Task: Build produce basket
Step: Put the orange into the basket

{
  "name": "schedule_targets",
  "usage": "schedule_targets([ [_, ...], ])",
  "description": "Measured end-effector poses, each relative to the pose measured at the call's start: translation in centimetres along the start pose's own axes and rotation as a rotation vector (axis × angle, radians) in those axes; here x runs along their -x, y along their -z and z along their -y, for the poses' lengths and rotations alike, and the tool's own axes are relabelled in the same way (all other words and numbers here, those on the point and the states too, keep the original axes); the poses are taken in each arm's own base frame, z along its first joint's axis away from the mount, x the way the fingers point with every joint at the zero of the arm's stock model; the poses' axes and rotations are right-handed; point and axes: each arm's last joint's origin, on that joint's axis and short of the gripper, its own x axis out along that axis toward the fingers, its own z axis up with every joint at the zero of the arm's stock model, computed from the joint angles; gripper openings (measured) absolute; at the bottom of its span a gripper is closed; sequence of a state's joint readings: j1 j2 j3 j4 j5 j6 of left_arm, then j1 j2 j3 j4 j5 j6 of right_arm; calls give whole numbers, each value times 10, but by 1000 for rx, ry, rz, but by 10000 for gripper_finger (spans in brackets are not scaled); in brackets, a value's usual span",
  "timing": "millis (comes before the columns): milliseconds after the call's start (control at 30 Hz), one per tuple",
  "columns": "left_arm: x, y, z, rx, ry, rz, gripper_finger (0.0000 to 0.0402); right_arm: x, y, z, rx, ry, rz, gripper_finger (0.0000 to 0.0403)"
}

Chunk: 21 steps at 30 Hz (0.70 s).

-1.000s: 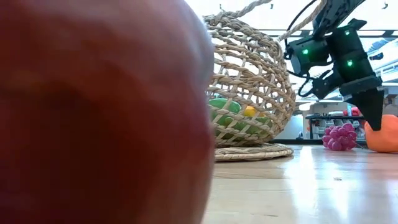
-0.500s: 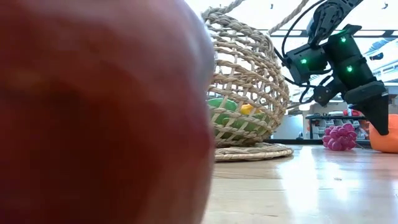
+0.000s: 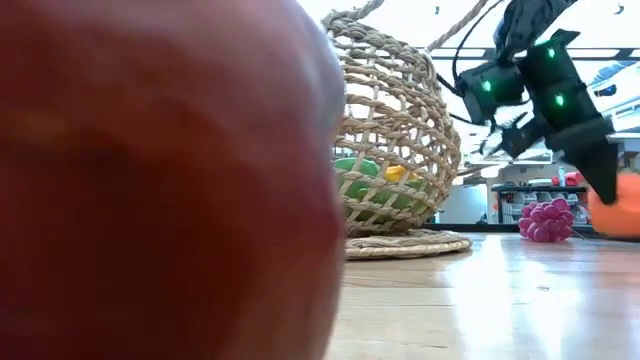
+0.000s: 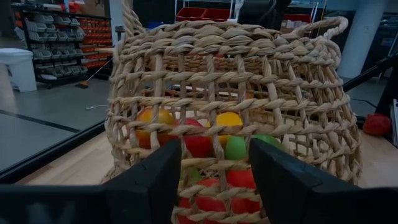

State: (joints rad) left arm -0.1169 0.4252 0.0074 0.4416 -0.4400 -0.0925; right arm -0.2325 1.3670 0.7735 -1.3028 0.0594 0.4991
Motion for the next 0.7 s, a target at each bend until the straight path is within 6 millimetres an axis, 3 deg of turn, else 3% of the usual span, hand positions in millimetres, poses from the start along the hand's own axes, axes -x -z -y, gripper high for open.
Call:
schedule_targets([
  [300, 0, 0, 0, 0, 0, 0, 201, 70, 13, 15, -43, -1, 211, 279],
  [500, 0, 0, 0, 0, 0, 0, 197, 122, 25, 27, -109, -42, 489, 280],
  [700, 0, 0, 0, 0, 1, 0, 197, 168, 38, 28, -53, -186, 841, 281],
])
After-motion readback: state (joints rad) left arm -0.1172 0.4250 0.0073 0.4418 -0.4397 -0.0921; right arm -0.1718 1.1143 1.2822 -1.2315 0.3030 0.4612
